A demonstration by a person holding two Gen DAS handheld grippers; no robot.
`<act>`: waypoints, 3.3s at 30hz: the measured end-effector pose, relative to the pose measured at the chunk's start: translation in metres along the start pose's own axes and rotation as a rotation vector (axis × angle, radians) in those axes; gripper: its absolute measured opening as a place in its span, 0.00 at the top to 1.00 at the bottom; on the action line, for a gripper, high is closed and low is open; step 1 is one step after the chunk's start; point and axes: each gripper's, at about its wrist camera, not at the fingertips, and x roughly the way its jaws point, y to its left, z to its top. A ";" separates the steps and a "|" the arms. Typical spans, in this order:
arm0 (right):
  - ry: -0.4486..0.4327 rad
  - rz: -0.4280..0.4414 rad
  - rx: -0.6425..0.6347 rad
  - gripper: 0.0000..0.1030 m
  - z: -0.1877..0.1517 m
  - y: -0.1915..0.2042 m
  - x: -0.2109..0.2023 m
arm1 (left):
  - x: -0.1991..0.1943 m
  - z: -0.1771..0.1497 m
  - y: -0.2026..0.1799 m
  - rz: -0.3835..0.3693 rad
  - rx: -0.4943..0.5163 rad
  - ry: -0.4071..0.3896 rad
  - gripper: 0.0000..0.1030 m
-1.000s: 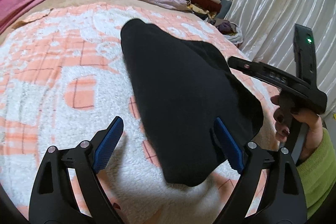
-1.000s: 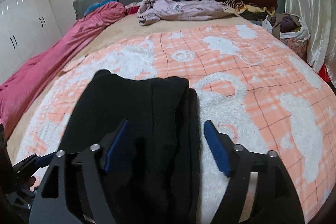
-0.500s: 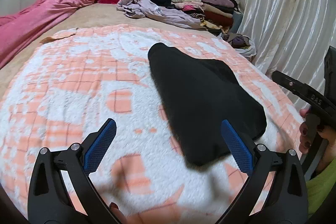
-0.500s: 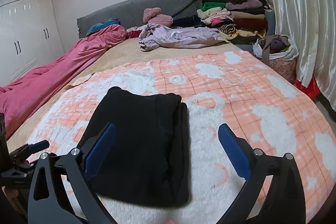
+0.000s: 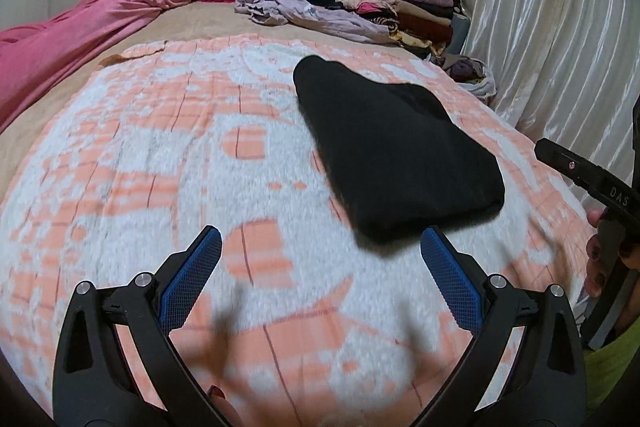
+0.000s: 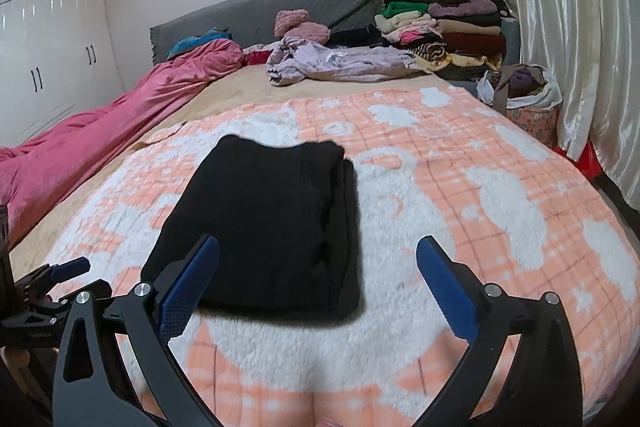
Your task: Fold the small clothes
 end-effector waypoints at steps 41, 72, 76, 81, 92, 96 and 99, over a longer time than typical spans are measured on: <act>0.123 -0.005 -0.009 0.04 -0.061 0.019 -0.006 | -0.004 -0.030 -0.001 0.069 -0.014 0.061 0.09; 0.135 -0.013 -0.019 0.04 -0.064 0.021 -0.011 | -0.002 -0.032 -0.001 0.074 -0.014 0.071 0.09; 0.144 -0.019 -0.013 0.04 -0.065 0.019 -0.011 | -0.002 -0.032 -0.001 0.067 -0.014 0.072 0.09; 0.149 -0.028 -0.010 0.04 -0.067 0.016 -0.009 | -0.003 -0.032 -0.001 0.062 -0.013 0.073 0.09; 0.182 -0.073 0.018 0.04 -0.076 0.001 -0.007 | -0.002 -0.032 -0.001 0.067 0.003 0.104 0.09; 0.167 -0.171 0.096 0.04 -0.078 -0.042 -0.027 | -0.011 -0.030 0.023 0.053 -0.052 0.117 0.09; 0.154 -0.278 0.220 0.04 -0.084 -0.101 -0.051 | -0.021 -0.020 0.060 0.096 -0.110 0.113 0.09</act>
